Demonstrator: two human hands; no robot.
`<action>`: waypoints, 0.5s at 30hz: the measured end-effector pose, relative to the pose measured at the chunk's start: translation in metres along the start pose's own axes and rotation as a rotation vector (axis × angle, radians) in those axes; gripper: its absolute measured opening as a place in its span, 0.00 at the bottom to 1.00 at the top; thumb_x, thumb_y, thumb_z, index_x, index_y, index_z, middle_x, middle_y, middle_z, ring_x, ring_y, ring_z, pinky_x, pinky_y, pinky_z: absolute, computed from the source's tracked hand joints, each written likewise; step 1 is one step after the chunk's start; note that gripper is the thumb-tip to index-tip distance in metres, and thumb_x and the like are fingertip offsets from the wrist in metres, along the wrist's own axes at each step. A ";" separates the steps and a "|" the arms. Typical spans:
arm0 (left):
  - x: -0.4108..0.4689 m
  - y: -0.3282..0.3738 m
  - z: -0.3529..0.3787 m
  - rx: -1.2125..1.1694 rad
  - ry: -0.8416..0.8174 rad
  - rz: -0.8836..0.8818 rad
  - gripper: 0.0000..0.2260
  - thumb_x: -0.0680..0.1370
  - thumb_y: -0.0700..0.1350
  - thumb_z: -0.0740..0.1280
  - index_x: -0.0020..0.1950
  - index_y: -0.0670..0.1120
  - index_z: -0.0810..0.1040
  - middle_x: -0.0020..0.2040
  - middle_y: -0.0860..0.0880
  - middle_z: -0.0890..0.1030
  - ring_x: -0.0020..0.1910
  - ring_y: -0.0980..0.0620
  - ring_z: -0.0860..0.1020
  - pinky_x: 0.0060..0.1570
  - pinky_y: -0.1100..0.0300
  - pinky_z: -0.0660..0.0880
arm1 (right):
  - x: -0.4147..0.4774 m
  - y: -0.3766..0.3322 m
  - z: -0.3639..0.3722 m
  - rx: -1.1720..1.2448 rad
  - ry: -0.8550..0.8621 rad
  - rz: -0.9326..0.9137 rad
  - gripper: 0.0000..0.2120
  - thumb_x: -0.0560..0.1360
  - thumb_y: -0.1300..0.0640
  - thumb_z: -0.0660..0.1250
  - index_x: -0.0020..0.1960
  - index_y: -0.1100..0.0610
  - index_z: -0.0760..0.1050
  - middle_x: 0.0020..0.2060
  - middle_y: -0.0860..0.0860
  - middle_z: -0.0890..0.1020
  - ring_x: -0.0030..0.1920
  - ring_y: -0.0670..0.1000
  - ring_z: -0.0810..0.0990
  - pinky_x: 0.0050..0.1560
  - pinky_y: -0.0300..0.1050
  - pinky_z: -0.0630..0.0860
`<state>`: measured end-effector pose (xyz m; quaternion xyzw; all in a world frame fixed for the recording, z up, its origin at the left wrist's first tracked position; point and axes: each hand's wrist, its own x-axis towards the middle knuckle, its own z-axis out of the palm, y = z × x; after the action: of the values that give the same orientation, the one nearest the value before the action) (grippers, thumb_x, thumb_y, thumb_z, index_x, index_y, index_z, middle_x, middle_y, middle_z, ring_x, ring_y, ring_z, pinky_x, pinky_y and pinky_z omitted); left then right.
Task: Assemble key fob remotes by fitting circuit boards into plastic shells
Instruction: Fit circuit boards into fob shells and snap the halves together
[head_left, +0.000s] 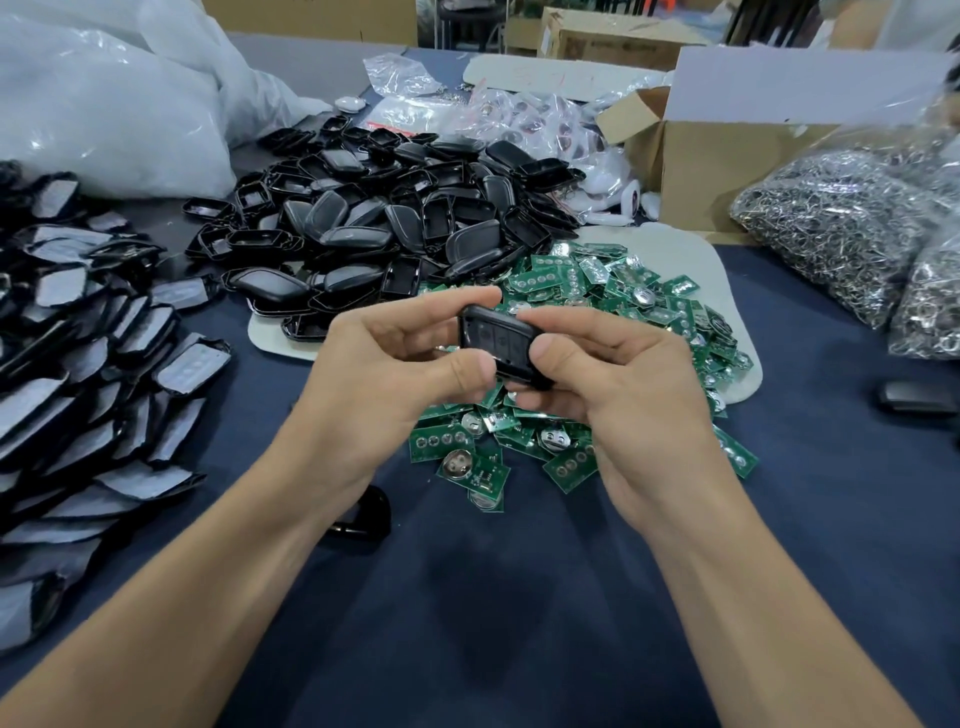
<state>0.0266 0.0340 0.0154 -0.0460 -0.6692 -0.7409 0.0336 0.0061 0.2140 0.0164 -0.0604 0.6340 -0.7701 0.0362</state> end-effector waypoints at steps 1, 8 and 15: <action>0.000 0.001 0.000 -0.018 -0.005 -0.014 0.20 0.69 0.38 0.78 0.60 0.48 0.86 0.45 0.46 0.88 0.39 0.52 0.84 0.42 0.62 0.81 | 0.000 -0.001 -0.001 -0.012 -0.004 0.004 0.14 0.78 0.71 0.69 0.45 0.54 0.87 0.40 0.56 0.88 0.37 0.52 0.85 0.38 0.41 0.82; 0.000 -0.001 0.001 -0.066 0.034 -0.075 0.17 0.67 0.43 0.78 0.56 0.48 0.87 0.47 0.42 0.88 0.42 0.49 0.87 0.42 0.62 0.82 | 0.000 0.001 -0.006 -0.429 -0.031 -0.188 0.21 0.66 0.61 0.76 0.56 0.46 0.86 0.48 0.40 0.88 0.51 0.40 0.86 0.56 0.39 0.81; 0.003 -0.002 -0.003 -0.079 -0.006 -0.028 0.24 0.64 0.41 0.79 0.60 0.40 0.84 0.50 0.42 0.88 0.48 0.50 0.87 0.49 0.61 0.81 | 0.002 0.003 -0.005 -0.230 -0.103 -0.149 0.19 0.63 0.64 0.78 0.50 0.45 0.86 0.45 0.45 0.89 0.48 0.46 0.88 0.50 0.40 0.83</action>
<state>0.0235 0.0312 0.0137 -0.0401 -0.6400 -0.7671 0.0196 0.0030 0.2182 0.0127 -0.1503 0.7092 -0.6888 0.0042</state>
